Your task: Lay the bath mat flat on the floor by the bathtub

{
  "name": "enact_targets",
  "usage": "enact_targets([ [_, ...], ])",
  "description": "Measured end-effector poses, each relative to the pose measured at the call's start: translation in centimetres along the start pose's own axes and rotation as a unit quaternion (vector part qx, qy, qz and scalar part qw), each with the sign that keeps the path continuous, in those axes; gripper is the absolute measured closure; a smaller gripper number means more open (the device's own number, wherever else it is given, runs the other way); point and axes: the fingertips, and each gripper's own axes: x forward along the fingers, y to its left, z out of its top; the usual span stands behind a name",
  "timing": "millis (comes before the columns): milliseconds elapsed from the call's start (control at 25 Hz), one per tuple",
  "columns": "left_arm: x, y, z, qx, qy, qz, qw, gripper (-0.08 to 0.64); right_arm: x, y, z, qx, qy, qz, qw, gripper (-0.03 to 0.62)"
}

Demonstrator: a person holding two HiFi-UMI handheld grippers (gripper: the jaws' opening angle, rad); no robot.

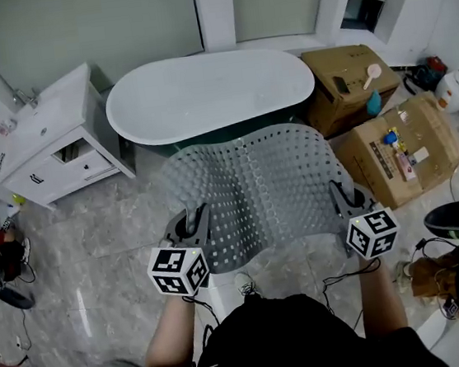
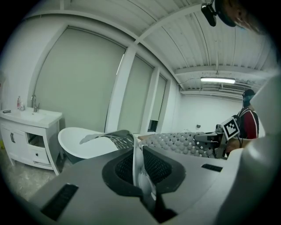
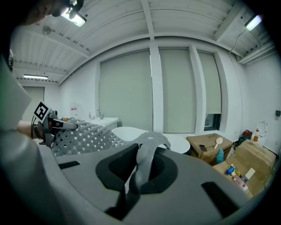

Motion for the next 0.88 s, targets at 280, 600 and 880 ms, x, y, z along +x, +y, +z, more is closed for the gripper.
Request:
enact_targets([
  [280, 0.6, 5.8, 0.3, 0.0, 0.005, 0.017, 0.9998, 0.528, 5.1, 2.4, 0.8, -0.006, 0.004, 0.01, 1.0, 0.565],
  [600, 2.5, 9.0, 0.5, -0.004, 0.011, 0.038, 0.9992, 0.528, 9.0, 2.9, 1.3, -0.02, 0.01, 0.027, 0.999, 0.565],
  [880, 5.9, 8.9, 0.8, -0.008, 0.014, 0.061, 0.998, 0.528, 11.8, -0.2, 1.3, -0.014, 0.013, 0.045, 0.999, 0.566],
])
